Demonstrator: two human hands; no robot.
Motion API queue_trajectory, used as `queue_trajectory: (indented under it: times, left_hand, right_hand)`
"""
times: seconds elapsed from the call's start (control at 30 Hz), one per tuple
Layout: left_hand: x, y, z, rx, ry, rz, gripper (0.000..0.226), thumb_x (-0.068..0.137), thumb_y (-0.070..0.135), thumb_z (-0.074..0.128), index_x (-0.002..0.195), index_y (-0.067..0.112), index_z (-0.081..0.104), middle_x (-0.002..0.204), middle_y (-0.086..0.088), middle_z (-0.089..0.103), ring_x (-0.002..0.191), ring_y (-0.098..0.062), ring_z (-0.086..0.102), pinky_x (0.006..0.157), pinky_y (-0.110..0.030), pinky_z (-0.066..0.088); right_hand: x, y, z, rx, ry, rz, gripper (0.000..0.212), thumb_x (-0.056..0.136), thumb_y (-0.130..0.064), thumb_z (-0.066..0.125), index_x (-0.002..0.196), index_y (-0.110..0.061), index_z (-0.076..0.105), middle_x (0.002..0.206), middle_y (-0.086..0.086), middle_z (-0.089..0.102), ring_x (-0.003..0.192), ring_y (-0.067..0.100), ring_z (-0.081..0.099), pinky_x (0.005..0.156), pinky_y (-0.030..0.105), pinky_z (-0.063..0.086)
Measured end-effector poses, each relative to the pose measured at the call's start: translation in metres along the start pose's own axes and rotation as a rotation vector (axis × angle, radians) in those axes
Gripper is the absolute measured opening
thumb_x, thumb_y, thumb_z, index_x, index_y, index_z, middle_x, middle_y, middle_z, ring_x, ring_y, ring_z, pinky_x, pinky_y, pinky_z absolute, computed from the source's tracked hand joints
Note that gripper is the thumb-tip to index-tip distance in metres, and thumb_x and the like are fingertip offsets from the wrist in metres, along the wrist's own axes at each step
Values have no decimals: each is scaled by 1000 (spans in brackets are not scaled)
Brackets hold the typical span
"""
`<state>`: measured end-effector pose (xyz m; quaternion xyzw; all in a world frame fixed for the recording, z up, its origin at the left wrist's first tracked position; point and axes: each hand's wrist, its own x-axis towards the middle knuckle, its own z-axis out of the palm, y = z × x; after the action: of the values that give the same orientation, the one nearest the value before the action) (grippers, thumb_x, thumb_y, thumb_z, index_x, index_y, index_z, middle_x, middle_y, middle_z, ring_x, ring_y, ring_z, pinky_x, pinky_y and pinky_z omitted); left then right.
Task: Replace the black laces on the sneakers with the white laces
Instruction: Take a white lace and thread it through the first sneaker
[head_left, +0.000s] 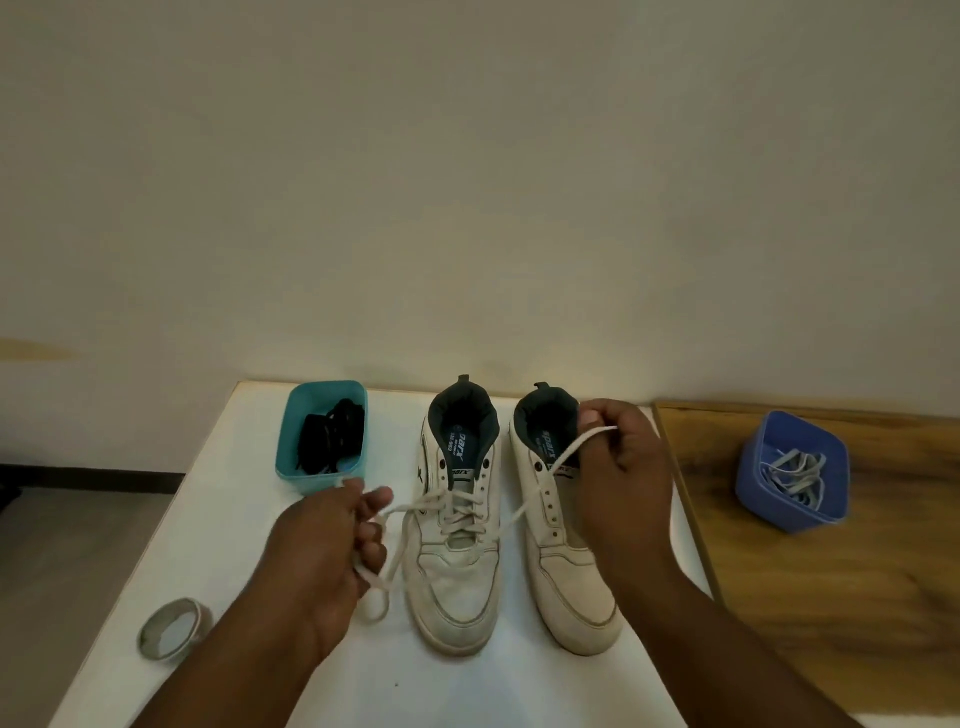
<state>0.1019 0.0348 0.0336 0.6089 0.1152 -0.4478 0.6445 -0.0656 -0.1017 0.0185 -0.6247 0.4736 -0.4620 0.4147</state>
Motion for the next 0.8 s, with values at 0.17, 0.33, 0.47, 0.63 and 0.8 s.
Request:
queue_trajectory:
  times: [0.17,0.33,0.47,0.63,0.8]
  left_hand:
    - [3,-13,5,503,73,163,25,104,27,49,126,17,50,116,-10,65,83,-22,61,72,-37,56]
    - [-10,-16,-3,1330,301,671,75,88,68,47,147,23,37,149,-7,41,135,-31,37,106,-53,36]
    - [-11,-25,8,1039,-204,880,35,90,58,55,118,39,63,115,21,63,105,1,60,91,-28,52]
    - [9,-41,7,978,-359,750,16,91,27,71,99,40,73,90,27,72,86,5,68,81,-15,50]
    - [30,-45,5,1044,-114,893,8,96,34,61,92,38,66,89,20,66,88,-2,62,76,-19,47]
  right_hand:
    - [-26,-3,17,130,-451,64,28,109,-29,42,106,-24,69,89,3,70,83,17,69,72,33,56]
    - [-35,10,14,-634,-589,-312,22,106,-36,42,104,-32,63,92,-12,63,84,7,59,73,20,47]
    - [-39,8,18,-780,-633,-350,21,103,-34,45,110,-28,63,99,-8,65,83,10,59,69,23,41]
    - [-41,11,20,-797,-673,-290,21,104,-36,44,109,-26,62,97,-6,64,85,11,59,73,24,43]
    - [-33,17,22,-676,-630,-216,54,101,-31,51,149,-47,30,97,-15,61,82,3,59,74,23,52]
